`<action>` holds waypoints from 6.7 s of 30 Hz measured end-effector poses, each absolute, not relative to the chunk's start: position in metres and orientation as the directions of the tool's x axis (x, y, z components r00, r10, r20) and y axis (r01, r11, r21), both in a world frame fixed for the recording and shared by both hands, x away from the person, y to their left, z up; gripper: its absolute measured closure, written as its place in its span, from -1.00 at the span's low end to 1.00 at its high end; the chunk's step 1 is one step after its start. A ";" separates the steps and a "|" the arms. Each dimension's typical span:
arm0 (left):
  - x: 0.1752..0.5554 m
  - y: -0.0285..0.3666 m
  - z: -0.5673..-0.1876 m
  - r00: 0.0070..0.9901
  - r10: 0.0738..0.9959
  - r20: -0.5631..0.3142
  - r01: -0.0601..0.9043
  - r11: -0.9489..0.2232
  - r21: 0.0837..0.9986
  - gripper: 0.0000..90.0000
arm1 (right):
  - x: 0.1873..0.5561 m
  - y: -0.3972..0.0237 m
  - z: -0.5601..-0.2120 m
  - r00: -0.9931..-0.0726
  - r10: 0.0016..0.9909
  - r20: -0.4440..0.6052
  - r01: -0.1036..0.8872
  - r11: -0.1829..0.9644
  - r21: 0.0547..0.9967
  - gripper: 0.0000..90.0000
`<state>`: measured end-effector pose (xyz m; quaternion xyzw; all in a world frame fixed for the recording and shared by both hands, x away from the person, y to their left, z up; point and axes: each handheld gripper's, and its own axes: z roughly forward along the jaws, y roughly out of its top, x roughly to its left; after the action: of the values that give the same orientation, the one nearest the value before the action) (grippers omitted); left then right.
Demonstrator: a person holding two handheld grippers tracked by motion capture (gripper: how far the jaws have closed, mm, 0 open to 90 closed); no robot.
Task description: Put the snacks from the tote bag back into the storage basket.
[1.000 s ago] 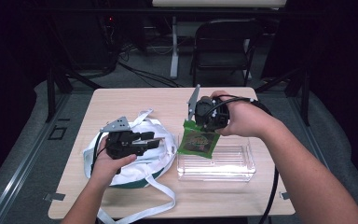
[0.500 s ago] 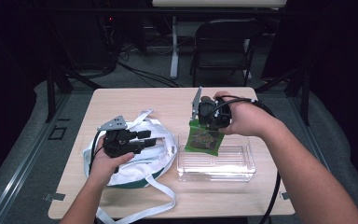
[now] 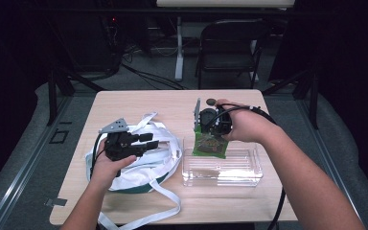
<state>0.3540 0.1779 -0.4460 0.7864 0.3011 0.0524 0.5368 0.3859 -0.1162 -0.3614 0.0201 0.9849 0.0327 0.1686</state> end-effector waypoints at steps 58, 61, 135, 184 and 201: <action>0.359 0.185 -0.450 0.790 0.557 -0.256 0.441 -0.226 0.869 0.27 | 0.408 -0.094 -0.427 -0.881 -0.002 -0.472 -0.039 0.997 0.068 1.00; 0.358 0.185 -0.450 0.790 0.557 -0.256 0.440 -0.224 0.869 0.27 | 0.407 -0.092 -0.427 -0.880 -0.012 -0.476 -0.050 0.996 0.068 1.00; 0.360 0.189 -0.452 0.774 0.577 -0.260 0.450 -0.213 0.867 0.25 | 0.406 -0.099 -0.401 -0.873 0.121 -0.472 0.018 0.976 0.216 0.16; 0.361 0.193 -0.452 0.762 0.592 -0.262 0.454 -0.200 0.868 0.24 | 0.378 -0.113 -0.373 -0.854 0.233 -0.465 0.070 0.938 0.340 0.13; 0.362 0.195 -0.453 0.757 0.598 -0.263 0.457 -0.197 0.867 0.24 | 0.367 -0.135 -0.366 -0.831 0.372 -0.415 0.156 0.870 0.467 0.13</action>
<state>0.3617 0.1949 -0.4526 0.7708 0.3423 0.0662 0.5332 0.3665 -0.1351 -0.3665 0.1415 0.9329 0.2119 0.2544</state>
